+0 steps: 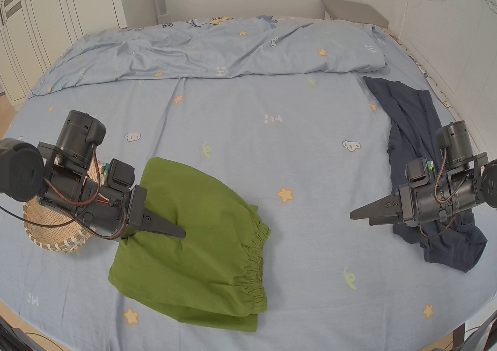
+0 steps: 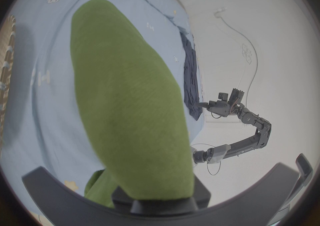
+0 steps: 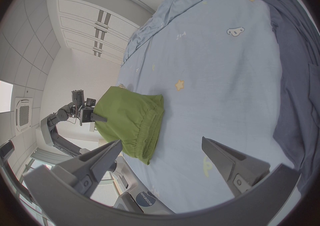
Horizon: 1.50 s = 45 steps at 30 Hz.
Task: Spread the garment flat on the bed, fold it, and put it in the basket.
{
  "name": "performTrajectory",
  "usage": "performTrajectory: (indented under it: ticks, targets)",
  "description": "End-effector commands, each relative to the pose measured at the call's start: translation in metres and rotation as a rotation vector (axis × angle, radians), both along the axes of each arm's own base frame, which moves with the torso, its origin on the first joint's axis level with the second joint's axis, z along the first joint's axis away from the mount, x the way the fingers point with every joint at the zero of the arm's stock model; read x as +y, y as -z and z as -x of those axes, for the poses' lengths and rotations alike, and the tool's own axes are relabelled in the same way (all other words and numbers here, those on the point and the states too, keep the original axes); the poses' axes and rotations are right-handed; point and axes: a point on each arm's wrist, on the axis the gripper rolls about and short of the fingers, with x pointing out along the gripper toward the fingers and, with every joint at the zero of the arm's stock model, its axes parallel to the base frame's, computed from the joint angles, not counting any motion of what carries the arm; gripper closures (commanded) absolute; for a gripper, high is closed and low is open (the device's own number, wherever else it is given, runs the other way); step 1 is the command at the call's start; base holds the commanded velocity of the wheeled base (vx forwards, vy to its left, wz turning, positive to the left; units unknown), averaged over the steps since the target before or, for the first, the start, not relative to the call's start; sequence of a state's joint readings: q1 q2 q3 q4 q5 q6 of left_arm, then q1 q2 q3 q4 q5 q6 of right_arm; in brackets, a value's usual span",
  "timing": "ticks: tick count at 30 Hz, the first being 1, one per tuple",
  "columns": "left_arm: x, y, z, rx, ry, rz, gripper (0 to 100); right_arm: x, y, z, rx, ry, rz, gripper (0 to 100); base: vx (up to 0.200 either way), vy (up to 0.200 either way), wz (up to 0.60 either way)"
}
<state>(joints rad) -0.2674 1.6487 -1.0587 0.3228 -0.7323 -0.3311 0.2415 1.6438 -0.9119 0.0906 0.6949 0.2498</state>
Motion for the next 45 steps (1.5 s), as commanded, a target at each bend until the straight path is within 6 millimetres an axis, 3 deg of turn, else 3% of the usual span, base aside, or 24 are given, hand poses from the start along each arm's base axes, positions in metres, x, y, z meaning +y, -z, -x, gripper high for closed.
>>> performTrajectory:
  ticks: [1, 23, 29, 35, 41, 45]
  targets:
    - [0.003, -0.030, 0.006, -0.026, 0.001, -0.006, 100, 0.000, -0.006, 0.005, -0.015, -0.005, -0.004, 0, 0.000, 0.200, 0.00]
    - [-0.012, -0.029, 0.019, -0.013, 0.089, -0.027, 100, 0.000, -0.006, 0.006, -0.015, -0.004, -0.004, 0, 0.000, 0.200, 0.00]
    - [-0.019, -0.048, 0.036, -0.087, 0.139, -0.008, 100, 0.000, -0.010, 0.008, -0.027, -0.005, -0.007, 0, 0.000, 0.000, 0.00]
    - [-0.026, -0.067, 0.033, -0.209, 0.189, -0.007, 100, -0.001, -0.009, 0.008, -0.024, -0.005, -0.006, 0, 0.000, 0.000, 0.00]
    - [-0.018, -0.083, 0.029, -0.348, 0.204, -0.025, 100, -0.001, -0.010, 0.008, -0.028, -0.004, -0.007, 0, 0.000, 0.000, 0.00]
    - [0.002, -0.097, 0.032, -0.459, 0.137, -0.038, 100, -0.001, -0.010, 0.008, -0.028, -0.002, -0.007, 0, 0.000, 0.000, 0.00]
